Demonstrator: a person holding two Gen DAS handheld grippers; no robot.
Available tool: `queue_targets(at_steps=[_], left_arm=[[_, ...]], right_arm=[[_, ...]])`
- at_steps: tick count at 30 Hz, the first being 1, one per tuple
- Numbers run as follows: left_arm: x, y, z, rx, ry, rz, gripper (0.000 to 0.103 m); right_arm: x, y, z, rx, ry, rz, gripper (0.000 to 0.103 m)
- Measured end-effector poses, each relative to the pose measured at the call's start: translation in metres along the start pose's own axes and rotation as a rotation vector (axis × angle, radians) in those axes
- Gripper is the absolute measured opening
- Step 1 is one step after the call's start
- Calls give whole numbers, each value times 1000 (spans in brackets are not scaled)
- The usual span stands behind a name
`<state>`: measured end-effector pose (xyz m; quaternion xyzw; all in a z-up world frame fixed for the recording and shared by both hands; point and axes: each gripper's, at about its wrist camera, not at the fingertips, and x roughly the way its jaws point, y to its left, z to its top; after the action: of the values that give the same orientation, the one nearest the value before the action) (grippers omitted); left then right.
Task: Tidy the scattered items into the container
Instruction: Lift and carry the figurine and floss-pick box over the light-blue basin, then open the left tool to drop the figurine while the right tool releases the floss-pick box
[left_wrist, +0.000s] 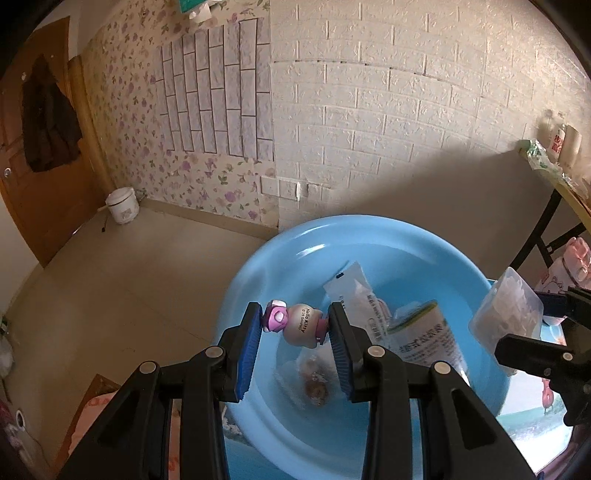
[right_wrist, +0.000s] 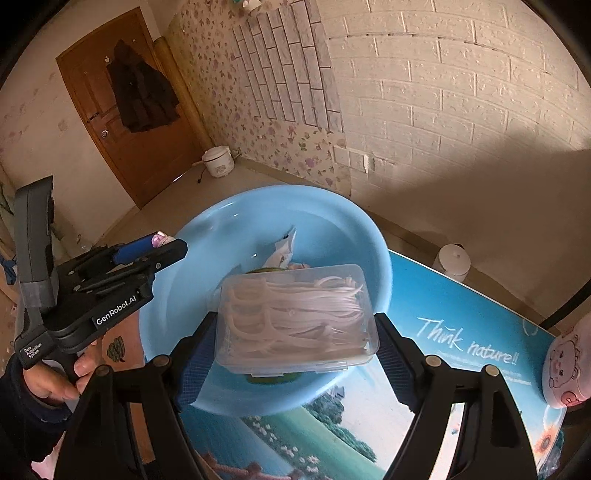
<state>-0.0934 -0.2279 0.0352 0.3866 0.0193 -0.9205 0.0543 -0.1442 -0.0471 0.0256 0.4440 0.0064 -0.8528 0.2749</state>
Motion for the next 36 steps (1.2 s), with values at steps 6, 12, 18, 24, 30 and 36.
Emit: queue_targets(at_steps=[6, 12, 18, 24, 30, 36], left_arm=[[12, 2, -3, 20, 18, -21, 35], [22, 3, -8, 30, 40, -37, 35], [27, 0, -6, 59, 42, -49, 35], [34, -3, -7, 78, 54, -48, 35], [31, -2, -6, 81, 39, -52, 35], [22, 0, -1, 90, -1, -48, 41]], right_arm=[[11, 11, 7, -10, 11, -8, 83], [22, 17, 9, -16, 31, -9, 83], [27, 19, 12, -23, 37, -8, 83], [32, 18, 11, -28, 47, -5, 83], [36, 17, 12, -26, 53, -3, 83], [37, 17, 15, -23, 53, -4, 83]])
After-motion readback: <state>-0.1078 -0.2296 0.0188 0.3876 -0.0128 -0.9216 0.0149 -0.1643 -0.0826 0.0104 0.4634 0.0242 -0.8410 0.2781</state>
